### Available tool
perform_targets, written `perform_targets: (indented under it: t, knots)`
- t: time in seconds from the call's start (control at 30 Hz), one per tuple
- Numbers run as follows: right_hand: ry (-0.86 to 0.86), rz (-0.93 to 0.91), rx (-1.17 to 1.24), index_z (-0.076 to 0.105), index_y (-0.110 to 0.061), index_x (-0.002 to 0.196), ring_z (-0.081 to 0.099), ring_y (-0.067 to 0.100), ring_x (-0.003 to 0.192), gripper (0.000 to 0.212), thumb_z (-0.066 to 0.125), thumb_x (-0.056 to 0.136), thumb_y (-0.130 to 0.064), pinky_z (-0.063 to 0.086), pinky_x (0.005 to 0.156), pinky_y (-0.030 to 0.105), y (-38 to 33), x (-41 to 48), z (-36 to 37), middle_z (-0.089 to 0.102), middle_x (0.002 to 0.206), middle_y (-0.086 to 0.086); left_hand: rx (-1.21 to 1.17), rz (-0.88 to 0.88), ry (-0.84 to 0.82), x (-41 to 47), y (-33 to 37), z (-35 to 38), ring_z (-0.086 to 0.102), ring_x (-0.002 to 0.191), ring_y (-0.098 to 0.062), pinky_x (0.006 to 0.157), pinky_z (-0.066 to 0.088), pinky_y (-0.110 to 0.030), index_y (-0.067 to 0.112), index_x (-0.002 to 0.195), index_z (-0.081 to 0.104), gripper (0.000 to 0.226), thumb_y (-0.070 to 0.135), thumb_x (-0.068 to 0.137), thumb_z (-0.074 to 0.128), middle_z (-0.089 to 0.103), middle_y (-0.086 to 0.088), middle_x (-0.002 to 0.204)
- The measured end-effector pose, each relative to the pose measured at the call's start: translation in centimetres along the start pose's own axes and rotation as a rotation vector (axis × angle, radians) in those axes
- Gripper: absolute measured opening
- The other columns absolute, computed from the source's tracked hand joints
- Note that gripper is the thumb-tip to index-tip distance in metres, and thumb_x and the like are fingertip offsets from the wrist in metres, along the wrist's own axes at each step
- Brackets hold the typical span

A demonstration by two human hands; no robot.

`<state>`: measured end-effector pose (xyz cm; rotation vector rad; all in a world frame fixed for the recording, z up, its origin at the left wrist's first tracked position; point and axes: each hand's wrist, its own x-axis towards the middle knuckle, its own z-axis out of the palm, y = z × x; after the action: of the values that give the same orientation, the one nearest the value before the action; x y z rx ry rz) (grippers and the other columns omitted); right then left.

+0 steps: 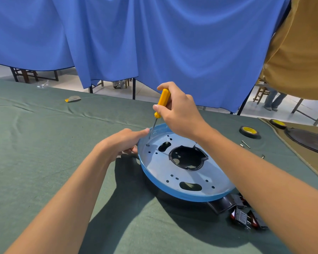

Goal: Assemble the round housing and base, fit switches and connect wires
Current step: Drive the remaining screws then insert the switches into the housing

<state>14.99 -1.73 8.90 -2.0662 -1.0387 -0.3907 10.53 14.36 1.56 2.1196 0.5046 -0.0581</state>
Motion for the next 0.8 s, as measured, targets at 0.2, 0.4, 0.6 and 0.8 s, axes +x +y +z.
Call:
perform_targets:
  t: [0.2,0.4,0.6,0.8]
  knots:
    - [-0.044,-0.023,-0.008,0.046,-0.018,0.125,0.052,0.024,0.083,0.036,0.062,0.092,-0.020,0.043,0.069,0.028,0.2,-0.3,0.4,0.052,0.088,0.003,-0.148,0.229,0.132,-0.2,0.4,-0.5,0.057,0.071,-0.006,0.060,0.040,-0.019,0.024,0.092,0.072,0.023,0.037,0.099,0.054,0.066,0.007,0.084]
    - [-0.060,-0.047,-0.020,0.045,-0.018,0.126,0.051,0.021,0.079,0.037,0.062,0.093,-0.021,0.043,0.066,0.026,0.1,-0.1,0.9,0.048,0.084,-0.002,0.012,0.402,0.174,-1.0,0.7,-1.4,0.063,0.093,-0.011,0.081,0.052,-0.033,0.035,0.081,0.074,0.034,0.009,0.095,0.058,0.071,0.004,0.092]
    - [-0.095,-0.038,-0.037,0.045,-0.019,0.127,0.048,0.022,0.080,0.037,0.062,0.093,-0.022,0.040,0.067,0.027,0.5,-0.2,1.1,0.045,0.081,-0.005,0.065,0.427,0.165,-1.3,1.1,-1.2,0.061,0.094,-0.007,0.079,0.048,-0.028,0.031,0.083,0.075,0.037,0.005,0.097,0.054,0.071,0.000,0.100]
    - [-0.179,-0.025,-0.065,0.045,-0.020,0.121,0.051,0.023,0.079,0.031,0.060,0.094,-0.021,0.045,0.067,0.032,0.2,0.3,0.7,0.052,0.084,0.005,0.081,0.397,0.119,-1.3,1.3,-1.2,0.061,0.101,-0.012,0.085,0.047,-0.029,0.027,0.091,0.077,0.029,0.009,0.096,0.054,0.070,0.004,0.102]
